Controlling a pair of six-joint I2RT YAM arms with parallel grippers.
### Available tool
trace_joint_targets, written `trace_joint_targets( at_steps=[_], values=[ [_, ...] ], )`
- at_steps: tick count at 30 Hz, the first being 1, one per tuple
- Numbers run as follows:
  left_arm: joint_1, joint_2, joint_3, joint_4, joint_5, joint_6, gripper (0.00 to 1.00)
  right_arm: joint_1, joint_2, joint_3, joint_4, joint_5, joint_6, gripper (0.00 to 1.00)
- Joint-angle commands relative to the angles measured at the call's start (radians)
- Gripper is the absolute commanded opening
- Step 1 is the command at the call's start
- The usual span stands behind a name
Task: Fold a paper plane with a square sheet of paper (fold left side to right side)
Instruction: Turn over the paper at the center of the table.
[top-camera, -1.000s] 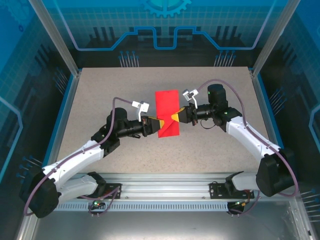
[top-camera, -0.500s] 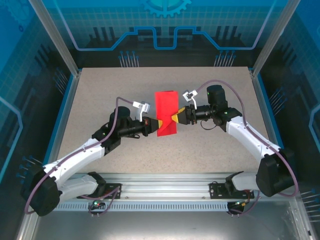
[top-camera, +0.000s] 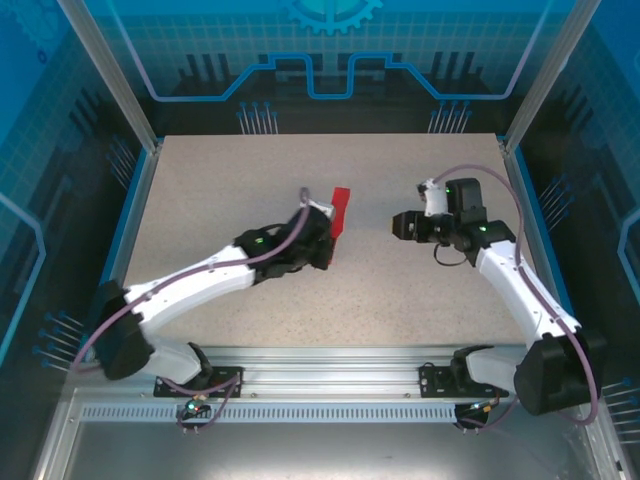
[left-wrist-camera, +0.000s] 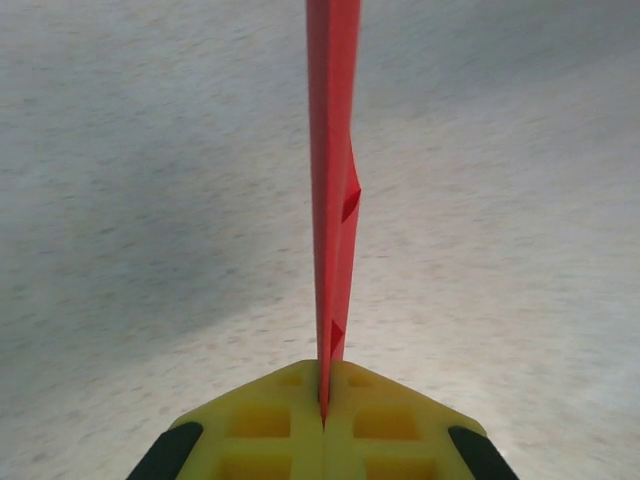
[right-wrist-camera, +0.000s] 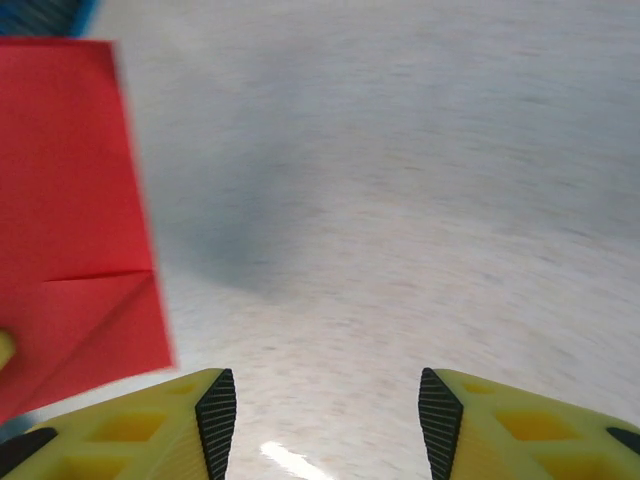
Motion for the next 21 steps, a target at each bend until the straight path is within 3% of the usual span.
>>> trace_joint_targets(
  at_steps=[1, 4, 7, 9, 15, 21],
  values=[
    [-0.060, 0.178, 0.182, -0.491, -0.423, -0.132, 0.00, -0.045, -0.083, -0.061, -0.115, 0.212, 0.073, 0.55],
    [-0.098, 0.354, 0.350, -0.737, -0.517, -0.280, 0.00, -0.056, -0.140, -0.062, -0.153, 0.298, 0.078, 0.56],
    [-0.115, 0.486, 0.464, -0.848, -0.499, -0.349, 0.00, -0.077, -0.181, -0.062, -0.192, 0.338, 0.073, 0.56],
    [-0.118, 0.557, 0.524, -0.887, -0.451, -0.372, 0.00, -0.091, -0.198, -0.062, -0.208, 0.338, 0.074, 0.56],
    [-0.118, 0.755, 0.660, -0.893, -0.158, -0.360, 0.08, -0.099, -0.212, -0.096, -0.211, 0.314, 0.085, 0.56],
    [-0.108, 0.892, 0.853, -0.912, -0.027, -0.301, 0.18, -0.103, -0.198, -0.115, -0.198, 0.299, 0.077, 0.56]
  ],
)
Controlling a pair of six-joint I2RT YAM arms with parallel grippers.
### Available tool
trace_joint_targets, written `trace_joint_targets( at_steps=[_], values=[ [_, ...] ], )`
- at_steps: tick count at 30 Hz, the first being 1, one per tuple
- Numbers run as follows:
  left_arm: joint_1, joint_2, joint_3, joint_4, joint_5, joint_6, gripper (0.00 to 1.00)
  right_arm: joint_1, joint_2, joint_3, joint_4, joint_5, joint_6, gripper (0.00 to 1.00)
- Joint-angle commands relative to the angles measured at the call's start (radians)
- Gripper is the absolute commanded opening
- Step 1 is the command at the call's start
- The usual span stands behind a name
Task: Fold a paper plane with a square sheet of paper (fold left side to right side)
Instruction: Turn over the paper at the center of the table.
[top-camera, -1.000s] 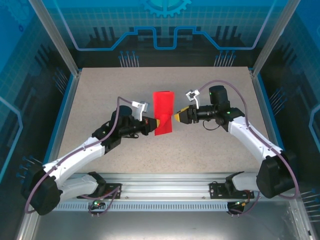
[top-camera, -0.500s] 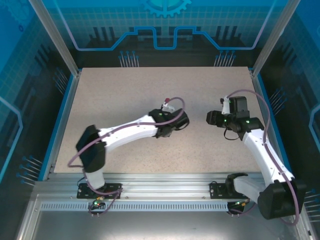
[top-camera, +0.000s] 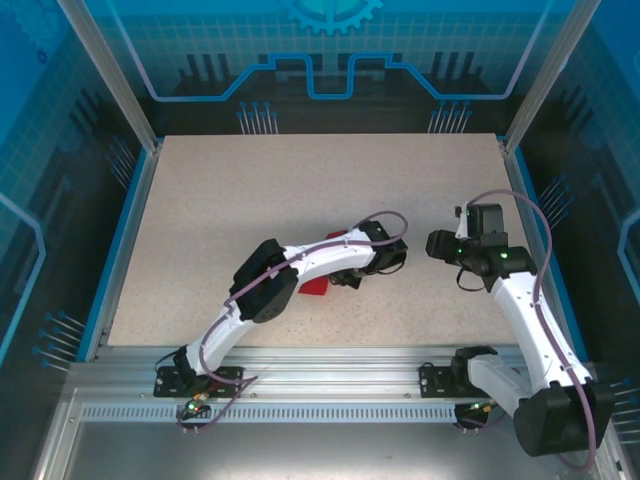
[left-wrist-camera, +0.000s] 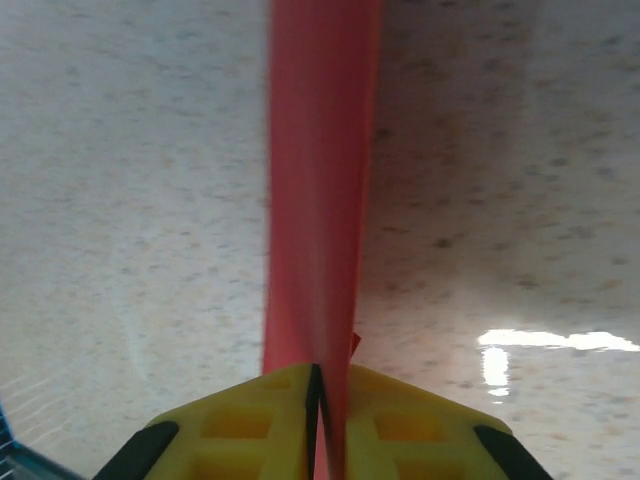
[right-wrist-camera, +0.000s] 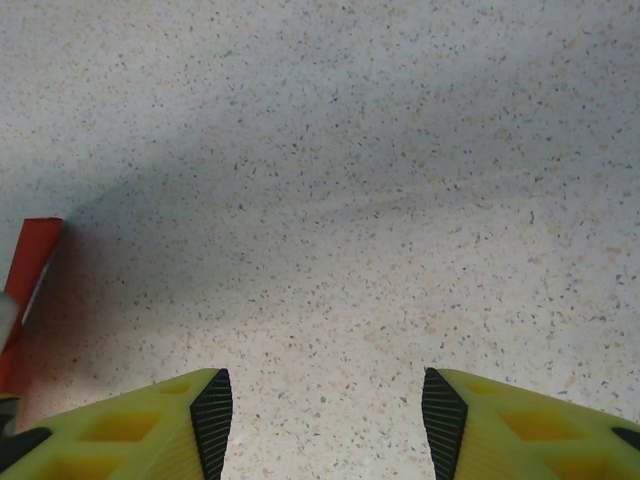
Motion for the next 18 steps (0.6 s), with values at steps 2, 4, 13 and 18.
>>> trace_joint_targets(
  at_steps=[2, 4, 13, 18],
  values=[
    [0.023, 0.032, 0.096, 0.005, 0.213, 0.061, 0.21, -0.022, 0.011, -0.022, -0.006, -0.019, 0.007, 0.56],
    [0.046, 0.020, 0.095, 0.076, 0.312, 0.087, 0.26, -0.025, 0.020, -0.035, 0.012, -0.054, 0.005, 0.56],
    [0.158, -0.191, -0.045, 0.400, 0.552, 0.192, 0.51, -0.017, 0.125, -0.066, 0.111, -0.273, -0.029, 0.59],
    [0.246, -0.380, -0.288, 0.617, 0.640, 0.171, 0.52, 0.064, 0.230, -0.025, 0.163, -0.339, -0.024, 0.57]
  ],
)
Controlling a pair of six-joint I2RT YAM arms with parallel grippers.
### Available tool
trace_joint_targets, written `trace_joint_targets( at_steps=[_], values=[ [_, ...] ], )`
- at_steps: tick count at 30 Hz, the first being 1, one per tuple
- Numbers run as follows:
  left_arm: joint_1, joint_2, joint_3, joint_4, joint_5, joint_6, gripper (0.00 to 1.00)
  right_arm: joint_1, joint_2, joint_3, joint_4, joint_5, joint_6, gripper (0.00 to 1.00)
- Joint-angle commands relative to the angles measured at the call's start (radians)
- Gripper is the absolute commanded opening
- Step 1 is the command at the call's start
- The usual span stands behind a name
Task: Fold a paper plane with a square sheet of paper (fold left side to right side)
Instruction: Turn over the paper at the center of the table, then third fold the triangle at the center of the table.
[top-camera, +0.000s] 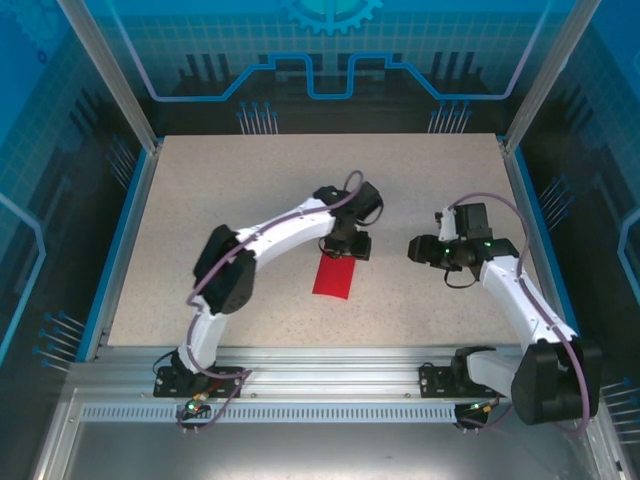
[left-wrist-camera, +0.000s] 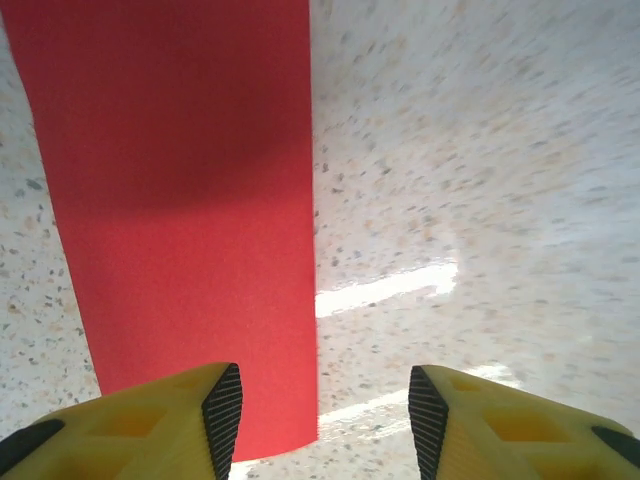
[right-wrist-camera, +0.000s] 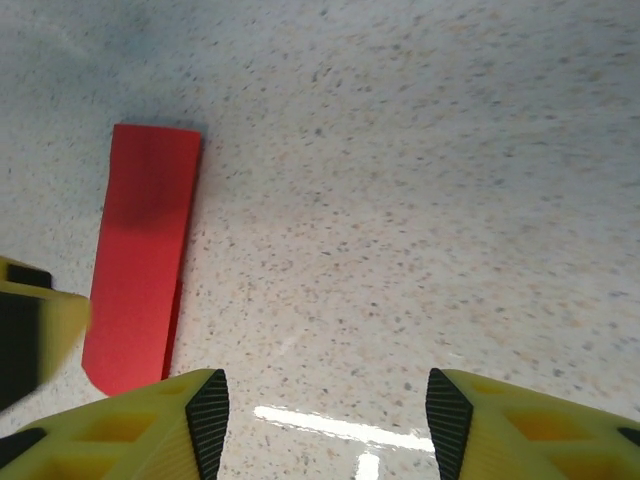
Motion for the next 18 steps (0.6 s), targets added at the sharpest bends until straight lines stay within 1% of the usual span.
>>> trace_joint_targets(
  at_steps=[1, 4, 5, 8, 10, 14, 18],
  values=[
    [0.056, -0.156, -0.161, 0.185, 0.092, 0.014, 0.53, 0.077, 0.083, 0.046, 0.058, -0.094, -0.001, 0.56],
    [0.122, -0.308, -0.347, 0.310, 0.093, 0.002, 0.56, 0.166, 0.193, 0.086, 0.126, -0.124, 0.045, 0.53],
    [0.147, -0.355, -0.416, 0.350, 0.099, -0.004, 0.57, 0.205, 0.239, 0.124, 0.149, -0.127, 0.063, 0.52],
    [0.214, -0.462, -0.573, 0.450, 0.129, -0.026, 0.58, 0.284, 0.375, 0.214, 0.181, -0.109, 0.088, 0.51],
    [0.243, -0.510, -0.652, 0.504, 0.141, -0.035, 0.58, 0.319, 0.454, 0.266, 0.203, -0.102, 0.101, 0.50],
    [0.279, -0.567, -0.753, 0.576, 0.160, -0.048, 0.58, 0.354, 0.608, 0.397, 0.189, -0.077, 0.089, 0.49],
    [0.292, -0.575, -0.790, 0.605, 0.163, -0.054, 0.58, 0.365, 0.722, 0.492, 0.148, -0.063, 0.073, 0.48]
  ],
)
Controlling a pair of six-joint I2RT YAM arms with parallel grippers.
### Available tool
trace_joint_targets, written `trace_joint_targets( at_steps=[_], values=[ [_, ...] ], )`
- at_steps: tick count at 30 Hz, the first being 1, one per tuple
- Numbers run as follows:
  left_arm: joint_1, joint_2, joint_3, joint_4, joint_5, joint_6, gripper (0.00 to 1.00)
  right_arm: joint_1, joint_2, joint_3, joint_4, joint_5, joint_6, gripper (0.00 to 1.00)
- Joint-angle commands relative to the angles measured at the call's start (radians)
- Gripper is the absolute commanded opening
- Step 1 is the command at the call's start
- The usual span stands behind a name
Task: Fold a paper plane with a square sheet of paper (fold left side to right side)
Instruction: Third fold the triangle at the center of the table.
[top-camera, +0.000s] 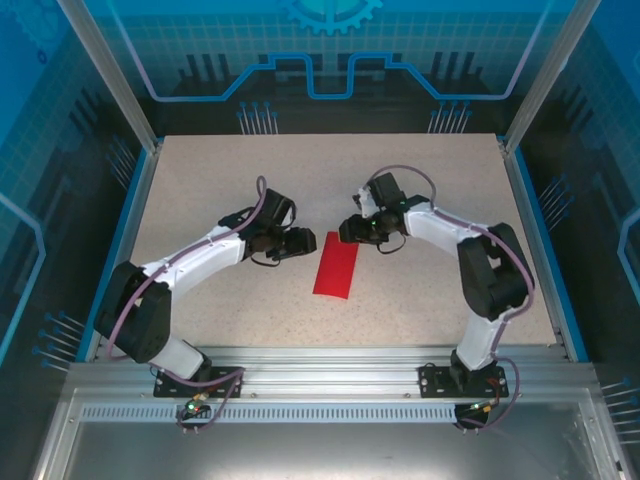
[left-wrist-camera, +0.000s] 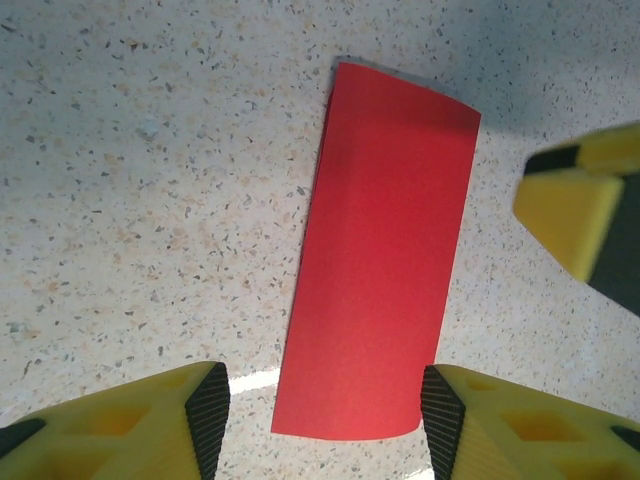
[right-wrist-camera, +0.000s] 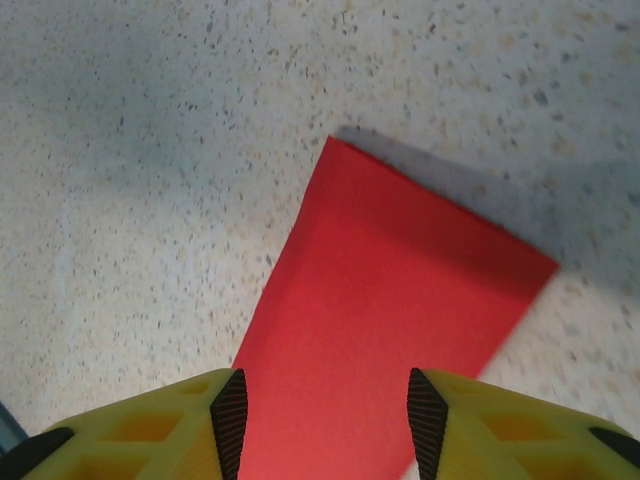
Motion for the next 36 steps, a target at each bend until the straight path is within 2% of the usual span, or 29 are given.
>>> trace_joint_targets(
  at_steps=[1, 9, 28, 36],
  values=[
    [0.016, -0.026, -0.029, 0.086, 0.041, -0.021, 0.57, 0.015, 0.072, 0.062, -0.034, 0.020, -0.009, 0.48],
    [0.016, 0.056, -0.021, 0.143, 0.118, -0.036, 0.55, 0.015, 0.183, 0.121, -0.100, 0.066, -0.040, 0.45],
    [0.017, 0.237, 0.043, 0.097, 0.172, -0.094, 0.52, 0.032, 0.311, 0.250, -0.203, -0.035, -0.279, 0.41],
    [0.016, 0.306, 0.062, 0.069, 0.204, -0.099, 0.51, 0.035, 0.316, 0.254, -0.216, -0.038, -0.287, 0.40]
  ],
)
